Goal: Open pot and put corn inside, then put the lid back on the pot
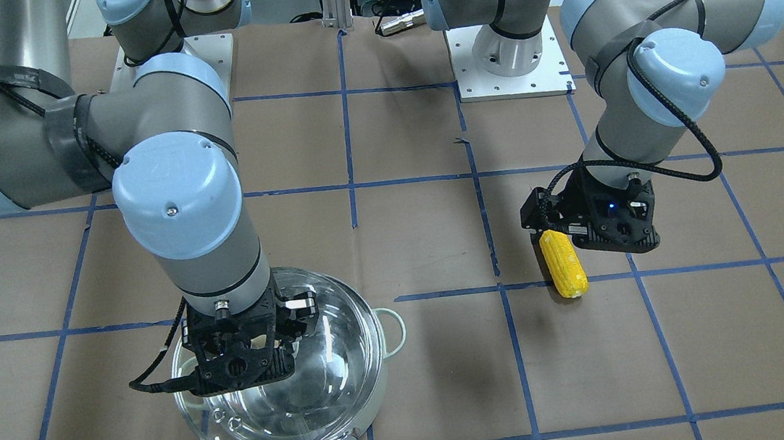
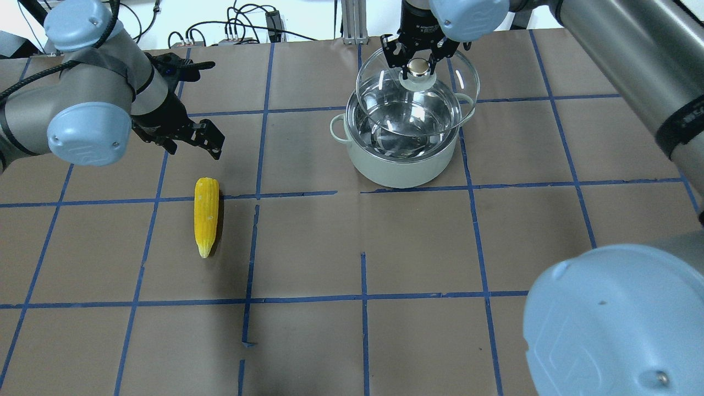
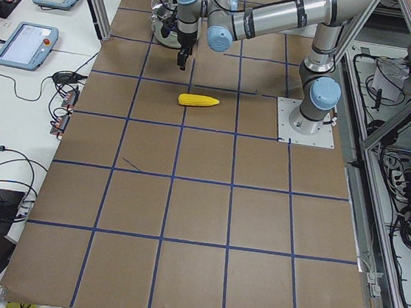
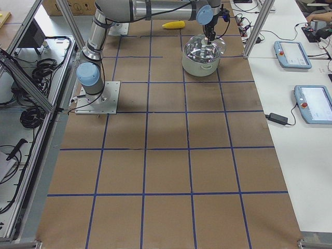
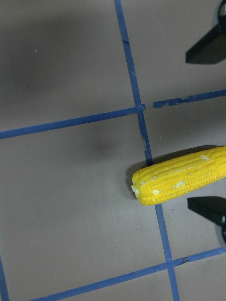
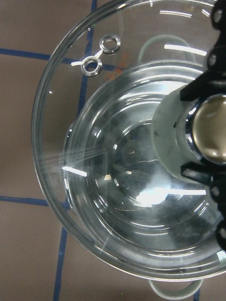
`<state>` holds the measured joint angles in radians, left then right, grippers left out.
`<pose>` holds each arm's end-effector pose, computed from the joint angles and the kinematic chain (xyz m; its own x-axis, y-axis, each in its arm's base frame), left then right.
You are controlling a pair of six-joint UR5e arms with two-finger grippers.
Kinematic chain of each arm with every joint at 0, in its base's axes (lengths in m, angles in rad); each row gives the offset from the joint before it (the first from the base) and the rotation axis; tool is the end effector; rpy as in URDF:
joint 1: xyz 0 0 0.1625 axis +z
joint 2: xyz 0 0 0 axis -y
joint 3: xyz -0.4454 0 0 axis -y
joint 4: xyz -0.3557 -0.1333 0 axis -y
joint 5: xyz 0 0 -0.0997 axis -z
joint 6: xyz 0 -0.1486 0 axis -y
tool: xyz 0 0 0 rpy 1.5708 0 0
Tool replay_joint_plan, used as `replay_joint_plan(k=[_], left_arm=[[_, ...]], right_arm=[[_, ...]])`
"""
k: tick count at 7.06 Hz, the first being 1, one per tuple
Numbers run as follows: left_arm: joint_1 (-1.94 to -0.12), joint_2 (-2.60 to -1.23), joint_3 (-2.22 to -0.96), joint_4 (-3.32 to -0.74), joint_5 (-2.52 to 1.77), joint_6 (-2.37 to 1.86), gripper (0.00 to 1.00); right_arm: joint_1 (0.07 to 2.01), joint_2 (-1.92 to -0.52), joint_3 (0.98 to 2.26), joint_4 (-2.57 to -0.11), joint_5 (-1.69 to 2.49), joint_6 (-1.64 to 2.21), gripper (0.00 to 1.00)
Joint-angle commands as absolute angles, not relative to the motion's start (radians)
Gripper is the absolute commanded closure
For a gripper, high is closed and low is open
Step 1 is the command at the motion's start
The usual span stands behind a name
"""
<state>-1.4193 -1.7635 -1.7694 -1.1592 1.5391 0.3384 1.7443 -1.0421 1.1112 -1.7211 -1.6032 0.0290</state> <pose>-0.0584 -0.5317 0.3175 -0.9822 0.1864 0.0232 0.1857 0.9822 -0.0297 0.2458 -0.6584 0.3826 -0.9895 -0.1414 0.0299 -0.1434 0.9863 -0.0820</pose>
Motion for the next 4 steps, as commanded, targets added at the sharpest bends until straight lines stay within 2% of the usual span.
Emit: replay_joint_plan(k=[1, 4], left_arm=[[-1.387, -1.77, -1.796, -1.154, 1.535, 0.368, 0.0], [-1.384, -1.821, -1.83, -1.068, 1.537, 0.275, 0.0]], right_arm=[[1.642, -1.028, 1.025, -1.646, -1.592, -0.117, 0.9], [1.507, -1.089, 0.999, -1.533, -1.591, -0.232, 0.89]])
